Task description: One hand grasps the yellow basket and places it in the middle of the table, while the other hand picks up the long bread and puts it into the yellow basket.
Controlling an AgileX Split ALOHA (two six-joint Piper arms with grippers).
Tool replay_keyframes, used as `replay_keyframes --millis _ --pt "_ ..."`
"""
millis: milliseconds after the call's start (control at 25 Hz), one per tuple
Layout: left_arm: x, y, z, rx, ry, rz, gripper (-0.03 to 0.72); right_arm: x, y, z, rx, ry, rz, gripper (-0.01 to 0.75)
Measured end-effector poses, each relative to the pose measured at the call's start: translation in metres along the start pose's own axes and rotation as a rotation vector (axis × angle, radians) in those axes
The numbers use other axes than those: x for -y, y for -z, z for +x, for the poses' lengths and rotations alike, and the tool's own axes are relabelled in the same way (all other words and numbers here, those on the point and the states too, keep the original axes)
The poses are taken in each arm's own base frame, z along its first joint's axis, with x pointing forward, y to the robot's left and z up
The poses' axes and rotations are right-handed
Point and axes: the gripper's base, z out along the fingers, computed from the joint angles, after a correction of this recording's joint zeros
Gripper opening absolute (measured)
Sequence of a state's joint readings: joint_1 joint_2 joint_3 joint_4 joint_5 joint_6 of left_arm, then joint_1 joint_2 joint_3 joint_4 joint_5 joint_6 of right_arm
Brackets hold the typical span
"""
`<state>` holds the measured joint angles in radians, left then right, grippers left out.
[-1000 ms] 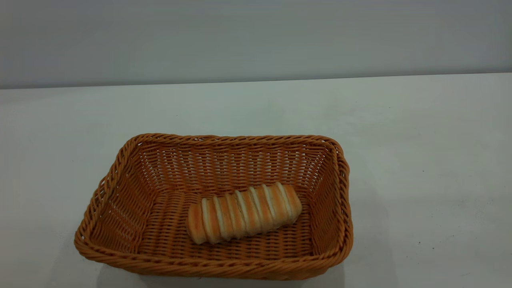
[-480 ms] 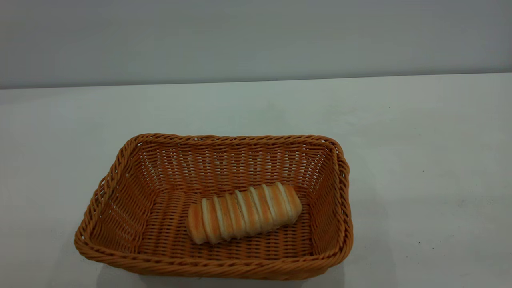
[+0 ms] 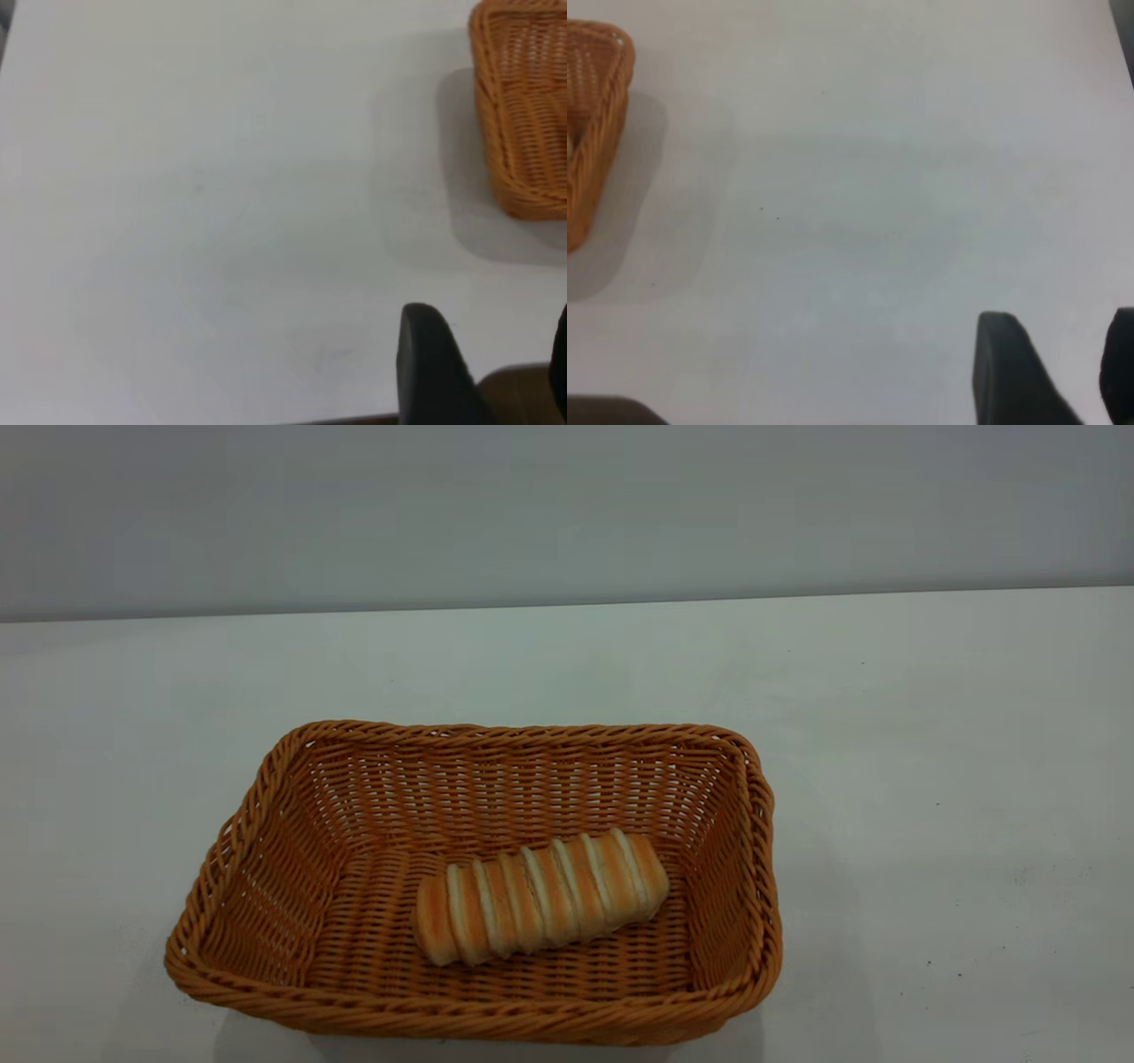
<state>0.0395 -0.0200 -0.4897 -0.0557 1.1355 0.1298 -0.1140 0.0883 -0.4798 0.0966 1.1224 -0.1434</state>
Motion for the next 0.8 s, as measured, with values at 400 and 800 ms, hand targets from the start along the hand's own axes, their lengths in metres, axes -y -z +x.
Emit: replay_keyframes --millis 400,800 --pt "-0.0011 0.0002 0.0003 0.004 -0.042 0.053 0.395 -0.0002 0.0001 0.0001 0.001 0.015 -0.021 0.237" --pt "-0.0011 0.0002 0.0003 0.004 -0.042 0.053 0.395 -0.0002 0.0001 0.0001 0.001 0.015 -0.021 0.237"
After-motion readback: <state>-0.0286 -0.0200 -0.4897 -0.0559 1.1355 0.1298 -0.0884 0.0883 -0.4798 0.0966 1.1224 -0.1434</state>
